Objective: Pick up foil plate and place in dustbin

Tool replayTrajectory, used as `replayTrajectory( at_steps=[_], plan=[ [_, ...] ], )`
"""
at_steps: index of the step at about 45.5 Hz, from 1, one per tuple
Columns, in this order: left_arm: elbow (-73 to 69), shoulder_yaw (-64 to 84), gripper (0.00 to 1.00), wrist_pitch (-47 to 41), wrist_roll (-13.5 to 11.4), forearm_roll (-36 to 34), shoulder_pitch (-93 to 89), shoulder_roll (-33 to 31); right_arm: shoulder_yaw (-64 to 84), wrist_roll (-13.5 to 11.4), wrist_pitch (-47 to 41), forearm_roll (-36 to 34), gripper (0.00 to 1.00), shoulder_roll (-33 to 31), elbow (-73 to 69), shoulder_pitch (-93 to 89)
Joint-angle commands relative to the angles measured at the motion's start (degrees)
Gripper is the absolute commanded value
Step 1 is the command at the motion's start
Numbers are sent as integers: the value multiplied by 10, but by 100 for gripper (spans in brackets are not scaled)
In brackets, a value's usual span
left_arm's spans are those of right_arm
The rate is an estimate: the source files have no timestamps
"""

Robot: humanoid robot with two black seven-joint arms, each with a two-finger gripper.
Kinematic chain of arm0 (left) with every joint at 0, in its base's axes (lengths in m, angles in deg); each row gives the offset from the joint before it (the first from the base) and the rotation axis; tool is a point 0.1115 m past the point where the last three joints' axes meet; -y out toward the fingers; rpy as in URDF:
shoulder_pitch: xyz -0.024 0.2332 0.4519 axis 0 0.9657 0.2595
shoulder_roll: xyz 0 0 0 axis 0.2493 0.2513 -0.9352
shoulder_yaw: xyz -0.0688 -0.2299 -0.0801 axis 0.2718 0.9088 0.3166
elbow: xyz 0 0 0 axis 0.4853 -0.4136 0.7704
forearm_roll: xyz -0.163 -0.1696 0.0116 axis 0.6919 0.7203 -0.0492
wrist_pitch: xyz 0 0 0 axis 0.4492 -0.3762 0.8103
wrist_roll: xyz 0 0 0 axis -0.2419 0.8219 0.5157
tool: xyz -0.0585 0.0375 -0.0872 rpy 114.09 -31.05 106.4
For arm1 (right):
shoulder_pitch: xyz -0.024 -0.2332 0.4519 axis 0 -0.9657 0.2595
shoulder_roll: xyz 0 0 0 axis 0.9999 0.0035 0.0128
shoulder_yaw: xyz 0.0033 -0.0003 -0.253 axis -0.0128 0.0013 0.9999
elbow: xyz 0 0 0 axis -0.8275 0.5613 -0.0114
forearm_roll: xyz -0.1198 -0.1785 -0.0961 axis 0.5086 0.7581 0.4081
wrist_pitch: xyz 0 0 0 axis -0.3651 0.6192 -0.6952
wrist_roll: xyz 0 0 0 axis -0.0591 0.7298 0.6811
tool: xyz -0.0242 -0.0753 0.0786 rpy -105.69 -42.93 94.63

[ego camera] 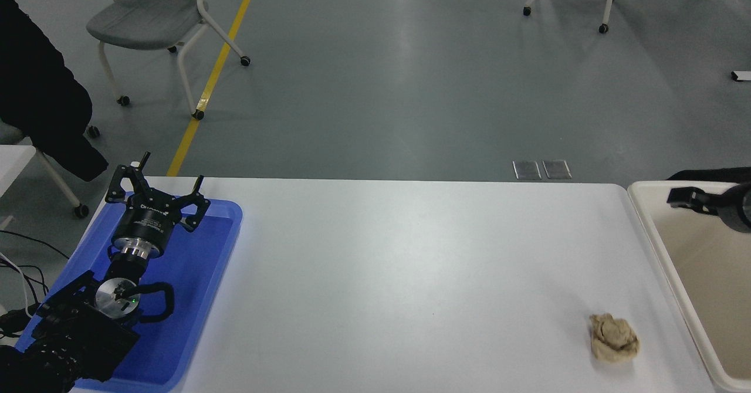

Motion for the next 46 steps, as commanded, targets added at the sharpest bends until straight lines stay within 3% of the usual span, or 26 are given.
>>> replayTrajectory(
  at_steps=[1, 9, 23, 28, 39, 46],
  plan=[
    [0, 0, 100, 0, 0, 0, 0, 0, 110, -2, -121, -15, 100, 17, -140, 189],
    [0, 0, 100, 0, 0, 0, 1, 1, 176, -3, -228, -120, 100, 55, -207, 285],
    [0, 0, 100, 0, -1, 0, 2, 1, 212, -4, -232, -229, 100, 182, -229, 356],
    [1, 0, 100, 0, -1, 0, 2, 1, 230, -4, -232, -264, 100, 255, -222, 376],
    [0, 0, 100, 0, -1, 0, 2, 1, 259, -3, -232, -285, 100, 340, -215, 401],
    [0, 0, 100, 0, -1, 0, 2, 1, 265, -3, -232, -296, 100, 344, -213, 408]
  ],
)
